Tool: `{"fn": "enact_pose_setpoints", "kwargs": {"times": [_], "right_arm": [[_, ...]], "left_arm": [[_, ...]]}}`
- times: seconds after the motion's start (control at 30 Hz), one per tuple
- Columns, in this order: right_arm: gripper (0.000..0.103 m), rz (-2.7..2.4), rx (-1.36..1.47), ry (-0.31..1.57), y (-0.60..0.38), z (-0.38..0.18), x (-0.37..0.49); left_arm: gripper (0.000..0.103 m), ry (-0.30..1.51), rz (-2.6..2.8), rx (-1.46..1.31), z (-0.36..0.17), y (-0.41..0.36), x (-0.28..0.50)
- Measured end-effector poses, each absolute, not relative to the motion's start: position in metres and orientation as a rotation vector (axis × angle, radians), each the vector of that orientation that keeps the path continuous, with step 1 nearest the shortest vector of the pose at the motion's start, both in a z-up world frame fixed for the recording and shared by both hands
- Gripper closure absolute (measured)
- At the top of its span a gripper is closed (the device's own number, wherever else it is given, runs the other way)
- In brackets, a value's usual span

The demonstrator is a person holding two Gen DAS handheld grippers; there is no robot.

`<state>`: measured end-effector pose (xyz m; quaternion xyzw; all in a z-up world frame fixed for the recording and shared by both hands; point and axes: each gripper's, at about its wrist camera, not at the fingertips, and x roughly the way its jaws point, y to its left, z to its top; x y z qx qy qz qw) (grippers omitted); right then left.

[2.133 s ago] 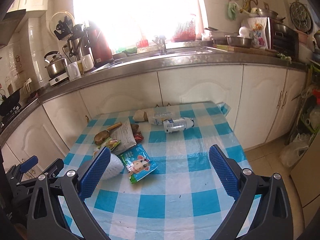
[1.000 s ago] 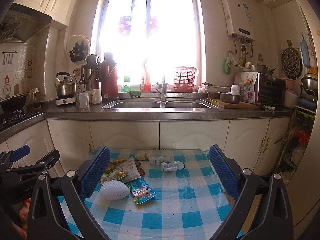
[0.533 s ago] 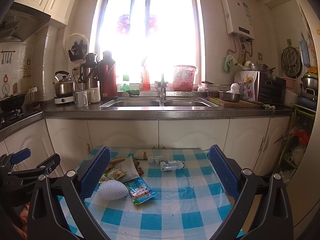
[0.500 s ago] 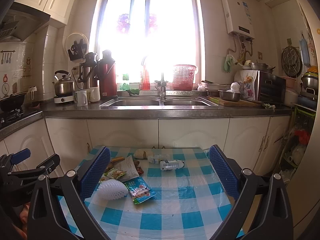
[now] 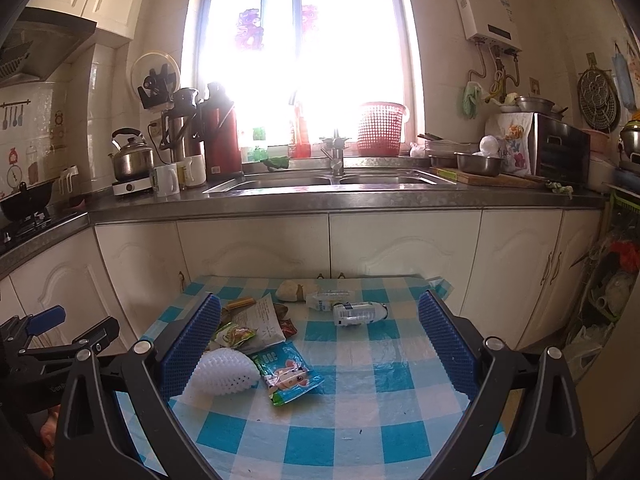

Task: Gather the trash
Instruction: 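Move both grippers toward the white foam sleeve and cow-printed snack bag, then grasp the white foam sleeve with the left gripper while the right gripper grasps the cow-printed bag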

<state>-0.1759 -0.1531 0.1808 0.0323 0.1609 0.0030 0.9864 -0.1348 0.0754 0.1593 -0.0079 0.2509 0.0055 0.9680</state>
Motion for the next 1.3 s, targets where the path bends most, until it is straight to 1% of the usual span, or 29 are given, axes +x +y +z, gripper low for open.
{"fn": "enact_pose_setpoints", "kwargs": {"times": [0.2,0.37,0.6,0.77,1.07,1.3], "right_arm": [[0.005,0.059,0.115,0.426,-0.166,0.148,-0.142],[0.005,0.114,0.193,0.549,-0.175,0.111,-0.112],[0.005,0.192,0.305,0.724,-0.181,0.063,-0.075],[0.005,0.240,0.335,0.768,-0.179,0.051,-0.065],[0.005,0.280,0.344,0.794,-0.172,0.052,-0.043],[0.005,0.254,0.327,0.833,-0.179,0.037,-0.032]], "left_arm": [[0.003,0.588,-0.054,-0.002,0.119,0.081,-0.114],[0.003,0.694,-0.177,-0.082,0.081,0.087,-0.091],[0.003,0.764,-0.273,-0.081,0.048,0.067,-0.061],[0.003,0.806,-0.258,-0.092,0.032,0.067,-0.039],[0.003,0.846,-0.286,-0.206,0.026,0.065,-0.023],[0.003,0.898,-0.215,-0.210,0.018,0.052,-0.009]]}}
